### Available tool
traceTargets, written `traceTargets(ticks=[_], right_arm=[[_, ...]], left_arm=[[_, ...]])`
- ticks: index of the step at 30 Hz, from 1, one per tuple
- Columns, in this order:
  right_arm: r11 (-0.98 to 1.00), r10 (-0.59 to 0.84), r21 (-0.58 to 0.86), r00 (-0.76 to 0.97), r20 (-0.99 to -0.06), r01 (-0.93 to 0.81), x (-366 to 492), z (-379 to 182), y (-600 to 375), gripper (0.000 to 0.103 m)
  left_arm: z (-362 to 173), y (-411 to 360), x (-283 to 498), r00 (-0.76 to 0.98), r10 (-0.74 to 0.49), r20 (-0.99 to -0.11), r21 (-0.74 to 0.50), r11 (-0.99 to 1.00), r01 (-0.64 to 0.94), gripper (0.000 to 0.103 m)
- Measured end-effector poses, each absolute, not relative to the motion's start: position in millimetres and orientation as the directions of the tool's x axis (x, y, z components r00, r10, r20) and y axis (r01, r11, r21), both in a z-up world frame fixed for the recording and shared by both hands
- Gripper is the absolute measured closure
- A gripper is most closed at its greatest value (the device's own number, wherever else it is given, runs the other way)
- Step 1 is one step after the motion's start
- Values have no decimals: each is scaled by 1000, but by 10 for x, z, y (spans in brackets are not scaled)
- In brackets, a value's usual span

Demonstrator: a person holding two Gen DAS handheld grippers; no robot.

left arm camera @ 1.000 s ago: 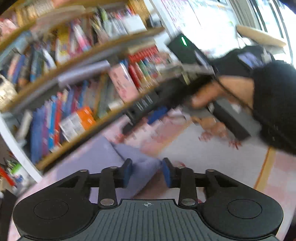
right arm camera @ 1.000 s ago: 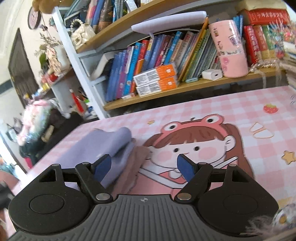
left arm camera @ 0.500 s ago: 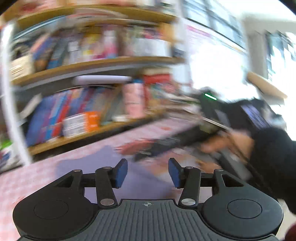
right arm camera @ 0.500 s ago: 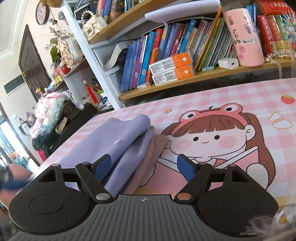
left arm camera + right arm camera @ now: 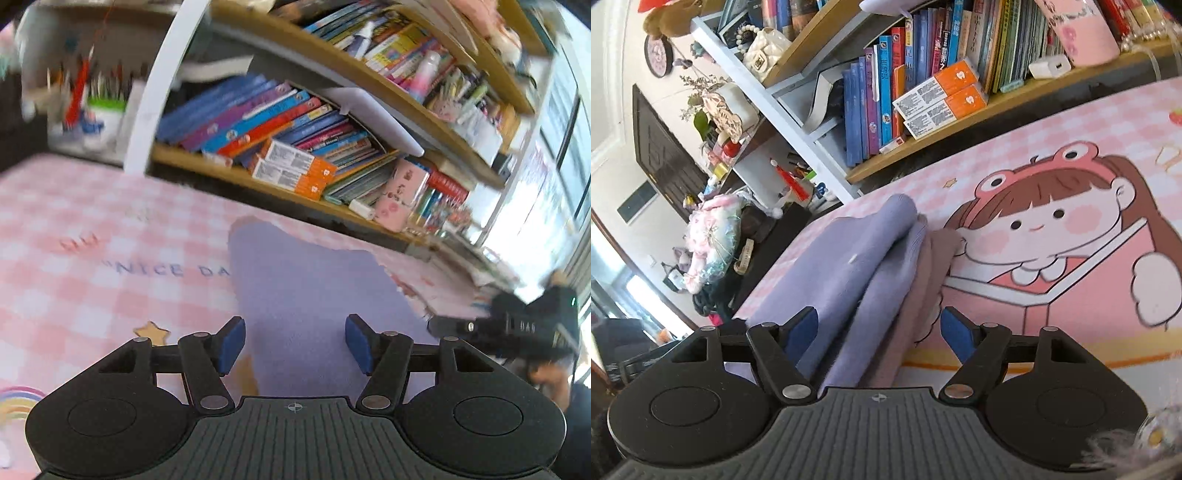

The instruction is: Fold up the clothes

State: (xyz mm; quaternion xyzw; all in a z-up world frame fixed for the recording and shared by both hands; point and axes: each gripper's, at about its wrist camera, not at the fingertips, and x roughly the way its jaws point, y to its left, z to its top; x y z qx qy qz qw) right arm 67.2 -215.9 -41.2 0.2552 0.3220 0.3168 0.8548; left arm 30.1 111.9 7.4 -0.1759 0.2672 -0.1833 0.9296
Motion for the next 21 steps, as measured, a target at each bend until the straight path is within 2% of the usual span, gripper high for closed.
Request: traceTargets(ticks=[6,8,10,12,15,21], right_arm=[[664,711,670,559,-427,-332,693,-452,-1989,30],[685,697,650,556,-453,-329,707,-419,-1897,31],[719,672,610,558,-487,-334,706,-377,-1798,42],[757,641,548,567,-517,-356,666,-324,-1706,58],[796,602,455,595,-532,-399,501,-223,-1658,71],[860,497,228,654,-570,-456,-43,-23,-1662,75]], left_arm=[[-70,1183,583,739,-505,-446,-542,809,226,36],[-103,1187,616,734,-517,-440,-563,796,224,38],[-103,1152,599,736,-518,-436,-552,800,236,47],[-73,1093,532,740,-510,-437,-522,815,253,51],[-15,961,393,737,-506,-448,-466,836,291,54],[61,625,9,698,-544,-466,-378,835,400,54]])
